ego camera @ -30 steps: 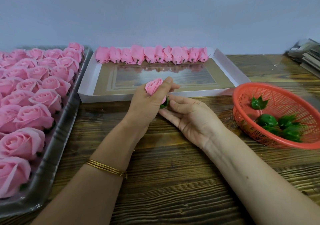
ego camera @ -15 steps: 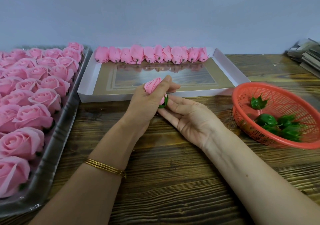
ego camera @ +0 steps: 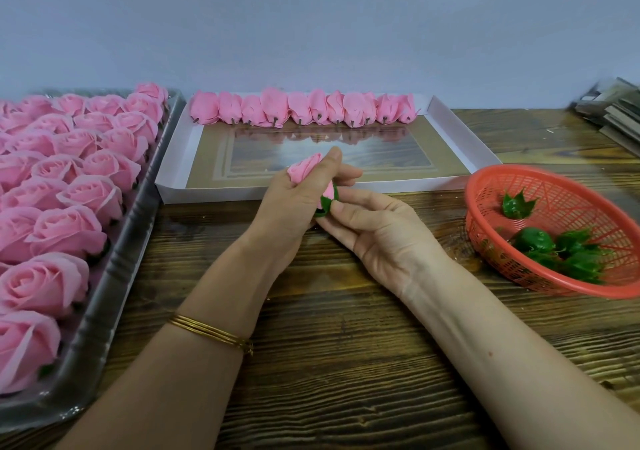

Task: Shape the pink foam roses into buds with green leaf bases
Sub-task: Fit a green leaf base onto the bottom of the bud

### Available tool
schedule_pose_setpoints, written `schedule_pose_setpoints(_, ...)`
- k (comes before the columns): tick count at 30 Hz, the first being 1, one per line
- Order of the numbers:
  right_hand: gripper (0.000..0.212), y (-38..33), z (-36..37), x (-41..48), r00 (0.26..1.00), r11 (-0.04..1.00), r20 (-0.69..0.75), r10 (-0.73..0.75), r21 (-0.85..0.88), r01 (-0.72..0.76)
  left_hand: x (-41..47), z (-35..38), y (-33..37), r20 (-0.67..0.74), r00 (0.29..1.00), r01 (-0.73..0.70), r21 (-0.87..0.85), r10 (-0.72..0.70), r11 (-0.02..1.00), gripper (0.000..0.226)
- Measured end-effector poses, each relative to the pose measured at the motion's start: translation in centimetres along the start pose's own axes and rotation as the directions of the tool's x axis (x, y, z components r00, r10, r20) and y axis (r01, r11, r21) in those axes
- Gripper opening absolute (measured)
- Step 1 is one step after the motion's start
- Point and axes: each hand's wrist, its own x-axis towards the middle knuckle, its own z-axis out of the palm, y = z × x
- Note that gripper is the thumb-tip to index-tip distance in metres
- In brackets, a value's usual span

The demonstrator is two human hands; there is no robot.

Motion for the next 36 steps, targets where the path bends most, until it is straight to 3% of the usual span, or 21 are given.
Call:
schedule_pose_setpoints(4,0.020,0.22,0.10,-0.07,0.999,0.999,-0.009,-0.043,-0.004,0.043,-0.10,0.08,0.12,-0.016,1.000,-0.007,-0.007,0.007,1.000,0.032)
schedule_pose_setpoints(7,0.029,0.30,0.07,-0.03,1.000,1.000,0.000,-0.016,0.017,0.016,-0.21,0.10,0.27,-0.033,0.999,-0.015,-0.018,0.015,1.000,0.035)
schedule_pose_setpoints(14,0.006,-0.13,-0.10,-0.14,0.999,0.988,-0.031,0.037,-0.146,-0.041,-0.16,0.00,0.67,-0.054,0.998,0.013,-0.071,-0.017,0.997,0.040)
schedule_pose_setpoints(24,0.015,-0.26,0.06,-0.13,0.997,0.997,0.001,0.079,0.014,-0.079,-0.18,-0.12,0.56,-0.049,0.999,0.014,-0.058,-0.017,0.998,0.038)
schedule_pose_setpoints(36,0.014,-0.01,0.13,-0.23,1.000,1.000,0.017,0.013,-0.026,-0.013,-0.19,-0.08,0.33,0.014,0.999,0.046,-0.043,-0.045,0.998,0.040)
